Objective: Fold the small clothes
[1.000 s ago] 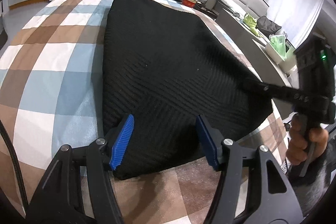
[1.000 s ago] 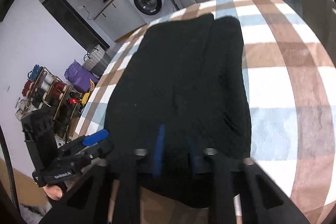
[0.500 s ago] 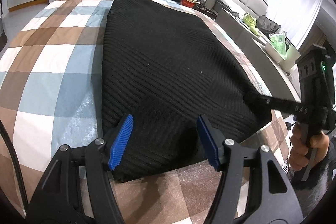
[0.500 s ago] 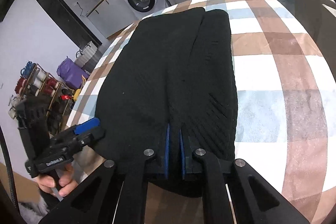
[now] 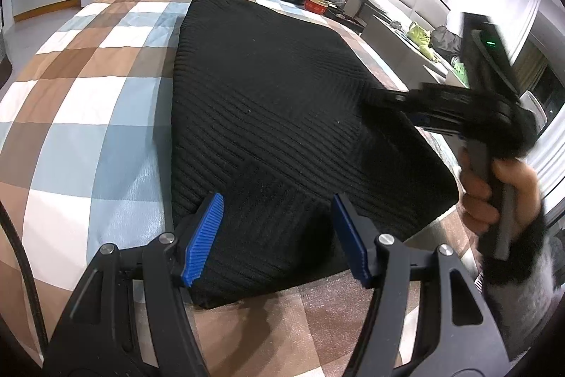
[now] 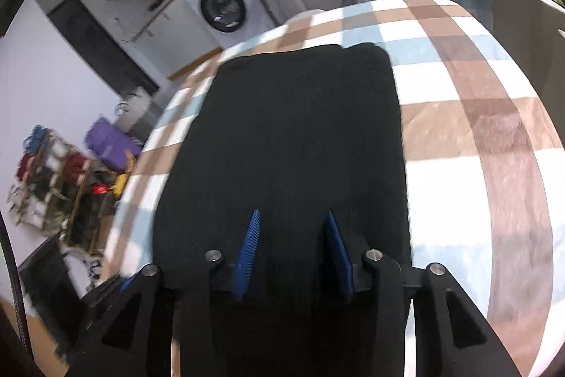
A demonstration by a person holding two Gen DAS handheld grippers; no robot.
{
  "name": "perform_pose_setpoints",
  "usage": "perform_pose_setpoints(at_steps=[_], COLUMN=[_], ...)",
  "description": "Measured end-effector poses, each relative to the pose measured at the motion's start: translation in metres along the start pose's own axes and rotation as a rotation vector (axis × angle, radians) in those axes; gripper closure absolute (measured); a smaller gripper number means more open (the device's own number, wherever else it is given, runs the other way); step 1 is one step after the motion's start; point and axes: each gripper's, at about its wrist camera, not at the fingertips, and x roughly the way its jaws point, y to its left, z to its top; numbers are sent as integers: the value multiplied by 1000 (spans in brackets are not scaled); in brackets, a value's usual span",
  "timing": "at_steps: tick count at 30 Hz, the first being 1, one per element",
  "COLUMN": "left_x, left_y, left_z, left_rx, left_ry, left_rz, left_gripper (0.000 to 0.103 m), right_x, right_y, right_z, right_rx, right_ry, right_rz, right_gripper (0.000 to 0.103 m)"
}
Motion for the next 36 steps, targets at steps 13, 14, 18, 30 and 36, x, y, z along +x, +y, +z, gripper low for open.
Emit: perform_pose_setpoints(at_steps=[13, 14, 18, 30, 36], left_x=[-17, -16, -11, 23, 13], left_y=[4, 4, -8, -92, -100], left_z=[18, 19, 26, 26, 22], left_rx=[-50, -53, -31, 140, 132], left_ry=[-43, -41, -29, 43, 26], left_rz=[10, 12, 1, -97, -86], left_gripper=[42, 42, 42, 42, 42], right_x=[-12, 5, -5, -34, -67], right_y=[-3, -12, -17, -28, -7], right_z=[3, 2, 1, -51, -52], right_rx=[11, 54, 72, 67, -25], right_ry=[-78, 5, -11, -16, -173], right_rz=[-15, -37, -13, 183, 216], right_gripper=[93, 93, 76, 84, 98])
